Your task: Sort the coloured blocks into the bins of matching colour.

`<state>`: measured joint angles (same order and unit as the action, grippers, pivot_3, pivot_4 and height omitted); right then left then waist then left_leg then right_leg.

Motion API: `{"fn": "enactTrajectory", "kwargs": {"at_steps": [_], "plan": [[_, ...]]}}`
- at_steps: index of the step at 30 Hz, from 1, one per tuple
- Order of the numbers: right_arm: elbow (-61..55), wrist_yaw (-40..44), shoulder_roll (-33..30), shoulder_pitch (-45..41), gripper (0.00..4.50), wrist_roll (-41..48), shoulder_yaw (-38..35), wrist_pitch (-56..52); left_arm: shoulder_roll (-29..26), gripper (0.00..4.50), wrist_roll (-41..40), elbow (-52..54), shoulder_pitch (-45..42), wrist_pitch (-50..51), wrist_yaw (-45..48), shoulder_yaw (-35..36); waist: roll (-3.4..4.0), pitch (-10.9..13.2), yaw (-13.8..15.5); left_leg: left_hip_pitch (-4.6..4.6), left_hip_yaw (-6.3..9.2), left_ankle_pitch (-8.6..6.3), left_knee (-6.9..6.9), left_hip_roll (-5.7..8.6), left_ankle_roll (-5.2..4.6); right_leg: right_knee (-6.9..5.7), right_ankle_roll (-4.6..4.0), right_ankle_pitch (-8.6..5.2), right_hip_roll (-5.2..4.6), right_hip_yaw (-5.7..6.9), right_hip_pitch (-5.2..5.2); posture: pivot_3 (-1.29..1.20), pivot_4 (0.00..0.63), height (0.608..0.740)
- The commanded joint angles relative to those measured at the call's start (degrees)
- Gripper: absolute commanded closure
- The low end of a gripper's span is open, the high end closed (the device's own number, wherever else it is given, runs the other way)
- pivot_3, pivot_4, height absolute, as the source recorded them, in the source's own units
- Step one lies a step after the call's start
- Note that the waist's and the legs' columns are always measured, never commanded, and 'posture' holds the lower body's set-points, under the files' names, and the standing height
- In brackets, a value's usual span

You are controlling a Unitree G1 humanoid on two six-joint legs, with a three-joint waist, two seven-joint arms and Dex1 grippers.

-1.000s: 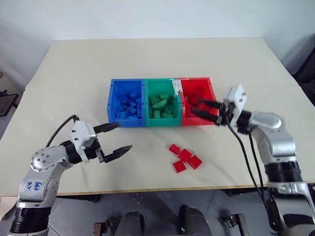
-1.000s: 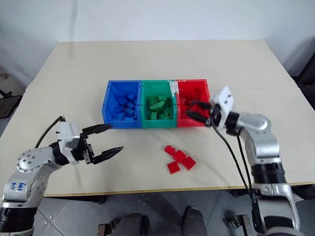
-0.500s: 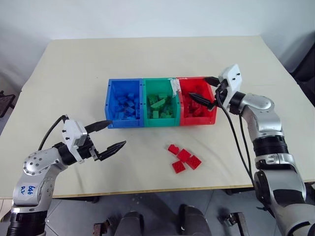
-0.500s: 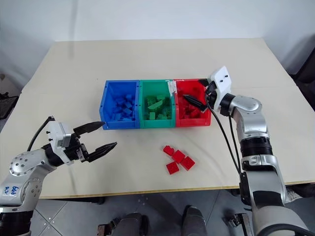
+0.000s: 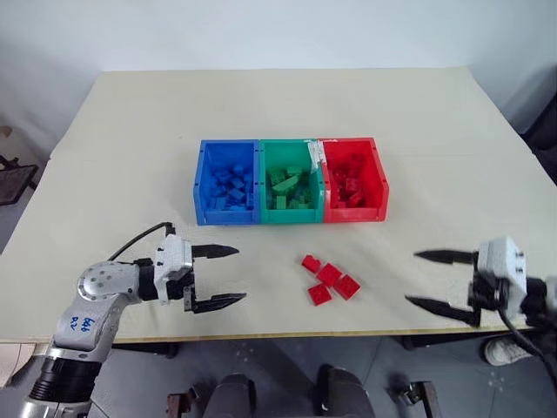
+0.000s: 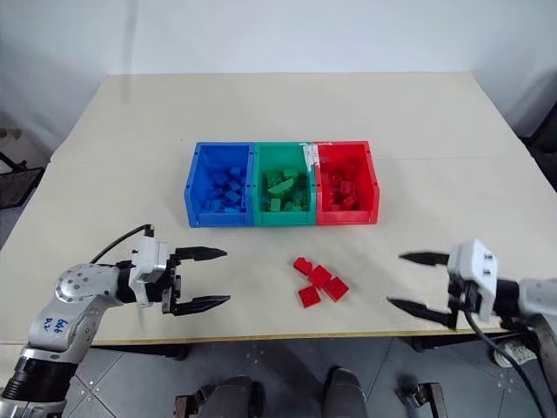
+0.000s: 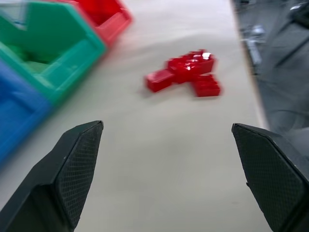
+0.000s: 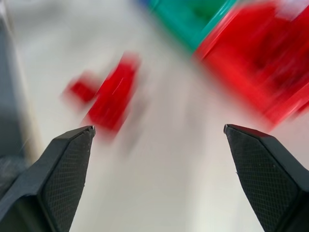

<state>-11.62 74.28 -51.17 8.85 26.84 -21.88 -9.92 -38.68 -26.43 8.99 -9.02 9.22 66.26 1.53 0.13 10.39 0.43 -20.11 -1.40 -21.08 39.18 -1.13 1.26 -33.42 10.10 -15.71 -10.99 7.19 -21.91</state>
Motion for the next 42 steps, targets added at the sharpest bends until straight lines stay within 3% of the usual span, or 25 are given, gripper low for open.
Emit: {"fn": "enactTrajectory", "kwargs": {"at_steps": [1, 6, 14, 17, 23, 28, 33, 36, 42], "plan": [[-2.2, -0.1, -0.5, 2.3, 0.03, 0.2, -2.1, 1.1, -0.3, 0.00, 0.0, 1.0, -1.0, -1.3, 2.4, -1.4, 0.00, 0.0, 0.1, 0.00, -0.01, 0.00, 0.00, 0.00, -0.01, 0.00, 0.00, 0.00, 0.00, -0.02, 0.00, 0.00, 0.150, 0.740], [-10.3, -5.6, 1.1, 0.2, 0.03, 1.6, 5.7, -5.9, -0.7, 0.00, 0.7, -1.6, -1.0, -4.4, 3.4, -0.2, 0.01, 0.0, -0.4, 0.03, -0.01, 0.00, -0.01, -0.05, 0.01, -0.07, 0.00, 0.00, 0.02, 0.00, -0.04, 0.00, 0.150, 0.740], [-10.7, -20.0, 8.3, -10.4, 0.03, -9.9, 23.3, -13.0, -2.3, 0.00, 1.1, -0.9, 1.4, -6.4, 2.7, 2.2, -0.01, 0.0, 0.1, -0.08, 0.01, -0.01, 0.05, -0.02, 0.01, -0.01, 0.00, 0.00, 0.02, 0.01, -0.10, 0.00, 0.150, 0.740], [-10.0, -20.2, 8.9, -12.1, 0.61, -10.5, 25.8, -13.9, -3.1, 0.00, 0.6, 0.5, 2.7, -6.2, 2.1, 3.1, -0.01, 0.0, 0.6, -0.11, 0.01, -0.01, 0.03, -0.03, 0.01, -0.07, 0.00, 0.00, 0.02, 0.02, -0.20, 0.00, 0.150, 0.740], [-7.2, -18.5, 6.5, -15.5, 2.60, -10.6, 25.2, -14.8, -3.8, 0.00, 0.6, 3.1, 5.5, -6.0, -0.1, 5.5, -0.01, 0.0, 0.9, -0.14, -0.01, -0.01, 0.04, -0.03, 0.01, -0.09, 0.00, 0.00, 0.02, -0.01, -0.23, 0.00, 0.150, 0.740], [-5.4, -18.2, 5.4, -16.4, 2.63, -10.3, 22.4, -12.3, -2.7, 0.00, -0.4, 5.8, 6.7, -4.2, -3.4, 6.8, -0.01, 0.0, 0.9, -0.15, -0.01, -0.01, 0.03, -0.04, 0.01, -0.08, 0.00, 0.00, 0.02, 0.00, -0.24, 0.00, 0.150, 0.740], [-3.1, -19.1, 8.4, -21.9, 2.63, -1.2, 14.7, -15.9, -0.1, 0.00, -4.5, 8.7, 4.8, 1.7, -9.8, 9.2, -0.01, 0.0, 0.9, -0.13, -0.02, -0.01, 0.04, -0.05, 0.01, -0.11, -0.01, 0.01, 0.02, -0.01, -0.23, 0.00, 0.150, 0.740], [7.4, -26.2, 13.1, -36.0, 2.63, -3.4, 14.5, -16.0, 1.4, 0.00, -5.4, 9.1, 3.7, 3.7, -14.0, 11.0, -0.04, 0.0, -0.3, -0.06, -0.06, -0.01, 0.06, -0.06, 0.02, -0.18, -0.03, 0.02, 0.04, -0.05, -0.22, 0.00, 0.150, 0.740], [28.0, -32.7, 19.3, -52.7, 2.63, -11.3, 18.5, -9.5, 1.3, 0.00, -4.3, 9.7, 4.1, 4.3, -14.9, 11.3, -0.05, 0.0, -1.1, -0.15, -0.11, -0.02, -0.08, -0.10, 0.08, -0.37, -0.05, 0.04, 0.07, -0.08, -0.54, 0.00, 0.150, 0.740]]}}
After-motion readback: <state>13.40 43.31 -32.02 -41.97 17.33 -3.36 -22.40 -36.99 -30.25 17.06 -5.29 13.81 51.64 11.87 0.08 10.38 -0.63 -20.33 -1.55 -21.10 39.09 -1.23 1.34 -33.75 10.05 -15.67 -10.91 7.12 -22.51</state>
